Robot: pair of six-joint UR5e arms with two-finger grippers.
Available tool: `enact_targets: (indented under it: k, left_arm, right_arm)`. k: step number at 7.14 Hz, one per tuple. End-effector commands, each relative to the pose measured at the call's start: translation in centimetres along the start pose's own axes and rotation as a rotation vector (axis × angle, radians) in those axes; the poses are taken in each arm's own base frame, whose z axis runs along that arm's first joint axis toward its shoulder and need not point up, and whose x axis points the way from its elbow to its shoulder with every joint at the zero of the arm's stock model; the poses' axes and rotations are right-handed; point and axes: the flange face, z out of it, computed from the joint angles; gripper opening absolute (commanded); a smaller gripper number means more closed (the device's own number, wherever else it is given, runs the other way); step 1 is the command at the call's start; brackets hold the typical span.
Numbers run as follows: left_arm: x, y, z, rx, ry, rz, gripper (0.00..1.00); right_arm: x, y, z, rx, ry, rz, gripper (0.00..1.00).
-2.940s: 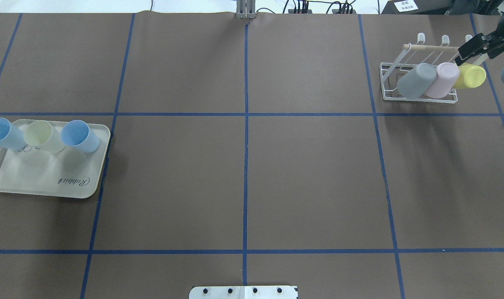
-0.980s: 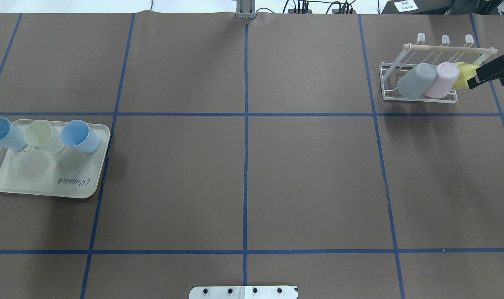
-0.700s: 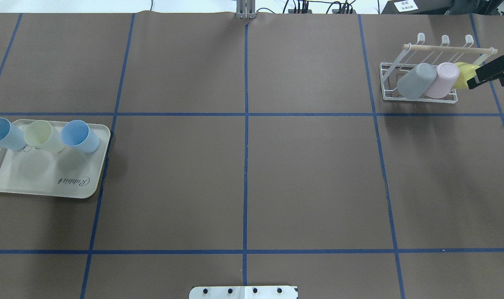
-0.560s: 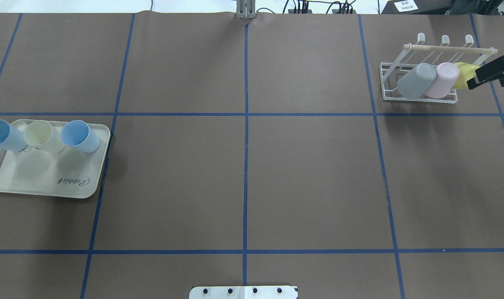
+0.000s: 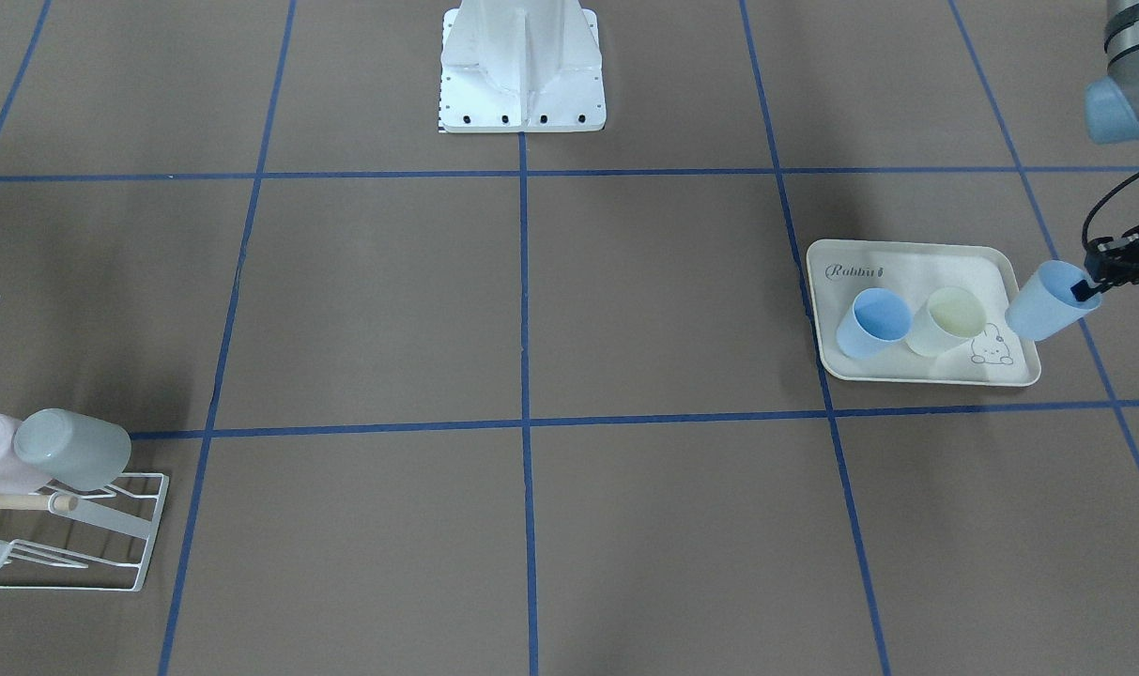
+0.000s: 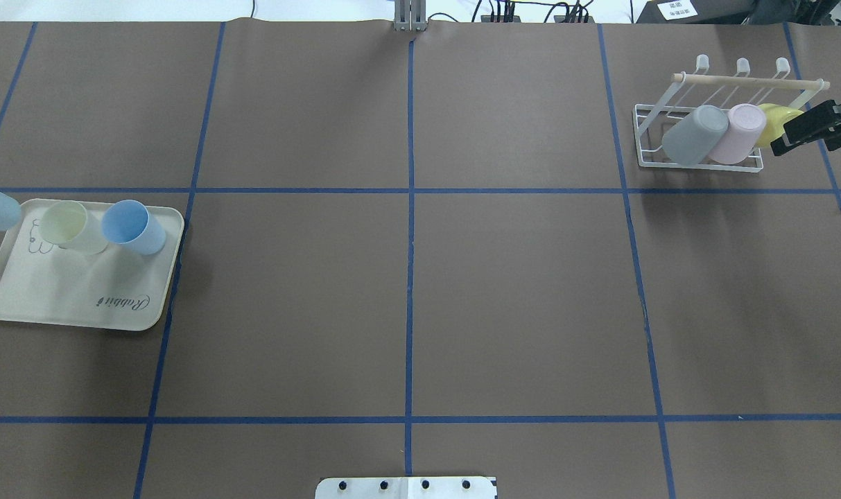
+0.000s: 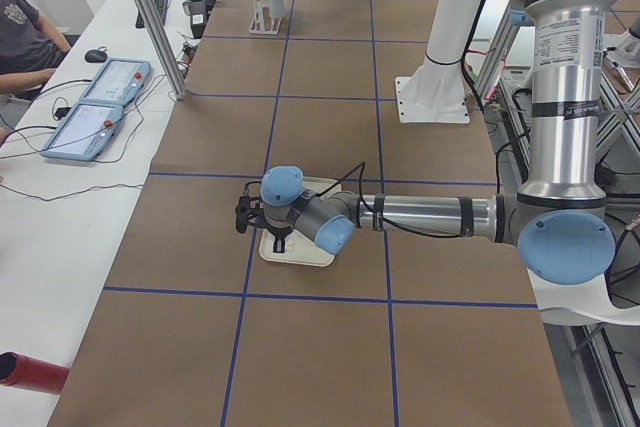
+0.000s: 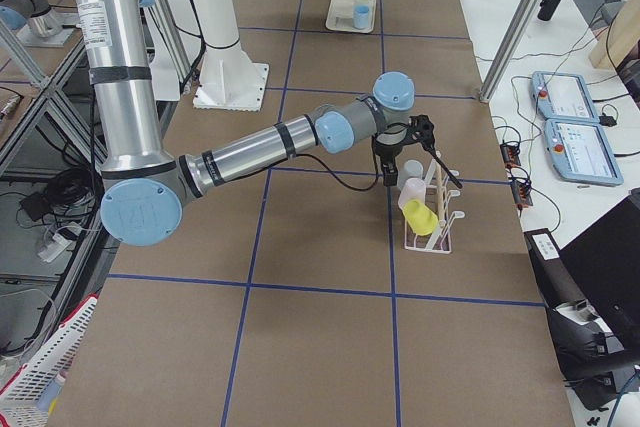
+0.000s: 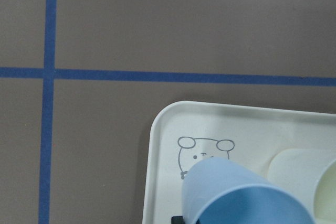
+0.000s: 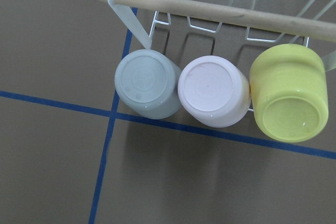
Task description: Transfer IKEA cup to right arm and place on rack
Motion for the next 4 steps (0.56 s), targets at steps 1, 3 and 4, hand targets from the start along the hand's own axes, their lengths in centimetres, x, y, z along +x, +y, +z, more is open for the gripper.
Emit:
enact_targets:
  k: [1, 3, 4]
  left_arm:
    - [0.6, 0.9, -5.0, 0.068, 0.023, -0.004, 0.00]
    - [8.9, 0.8, -9.8, 0.110, 0.132, -0.128, 0.00]
    - [14.6, 0.3, -11.5, 0.116, 0.196, -0.179, 0.00]
  right_arm:
    - [-0.5, -0.2, 0.1, 0.001, -0.002, -0.007, 0.99]
    - [-3.1, -0.2, 0.0, 0.006, -0.017, 0.014, 0.99]
    - [-5.4, 0.2, 0.4, 0.000, -0.032, 0.027, 0.99]
